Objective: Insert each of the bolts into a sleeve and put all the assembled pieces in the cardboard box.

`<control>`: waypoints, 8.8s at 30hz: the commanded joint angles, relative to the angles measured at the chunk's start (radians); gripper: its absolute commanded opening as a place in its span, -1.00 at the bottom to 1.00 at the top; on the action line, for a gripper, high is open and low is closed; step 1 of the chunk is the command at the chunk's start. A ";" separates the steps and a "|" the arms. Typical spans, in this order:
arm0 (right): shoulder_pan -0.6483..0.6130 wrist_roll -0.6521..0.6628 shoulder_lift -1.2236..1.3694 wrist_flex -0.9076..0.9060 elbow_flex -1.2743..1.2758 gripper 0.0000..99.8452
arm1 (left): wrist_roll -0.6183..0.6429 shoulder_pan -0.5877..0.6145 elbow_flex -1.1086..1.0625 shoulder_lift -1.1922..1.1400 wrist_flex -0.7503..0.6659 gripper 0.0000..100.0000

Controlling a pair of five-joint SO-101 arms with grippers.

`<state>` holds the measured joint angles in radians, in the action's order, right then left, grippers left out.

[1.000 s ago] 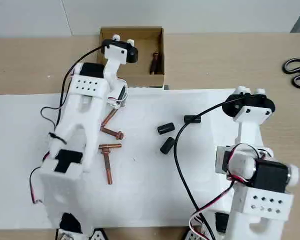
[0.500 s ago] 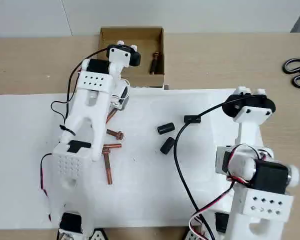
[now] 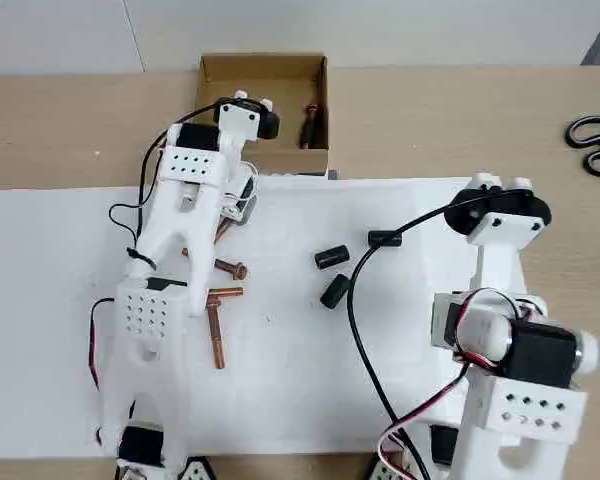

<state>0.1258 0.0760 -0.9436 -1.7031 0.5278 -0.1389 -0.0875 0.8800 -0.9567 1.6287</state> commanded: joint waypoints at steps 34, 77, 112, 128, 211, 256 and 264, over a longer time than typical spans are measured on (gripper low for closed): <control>0.007 -0.005 -0.015 -0.002 -0.115 -1.00 | 0.005 -0.012 0.272 0.276 0.126 -0.99; -0.441 -0.086 -0.866 0.453 0.621 -1.00 | 0.646 -0.012 -2.043 2.796 -0.786 -0.99; -0.914 -0.017 -0.862 0.670 0.806 -1.00 | 0.793 -0.345 -2.117 2.774 -0.784 -0.99; -0.949 -0.012 -0.863 0.659 0.802 -1.00 | 0.793 -0.359 -2.146 2.774 -0.783 -0.99; -0.886 -0.011 -0.863 0.708 0.807 -1.00 | 0.407 -0.356 -1.957 2.773 -0.393 -0.80; -0.361 -0.075 0.260 1.158 0.078 -1.00 | 0.262 0.081 -2.562 2.774 -0.750 -0.99; -0.364 -0.075 0.779 1.159 -0.460 -1.00 | 0.258 0.083 -2.562 2.774 -0.750 -0.99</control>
<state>-0.2409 0.0115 -0.3053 -0.5754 0.3084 0.1174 -0.0092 -1.6855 1.8067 0.8753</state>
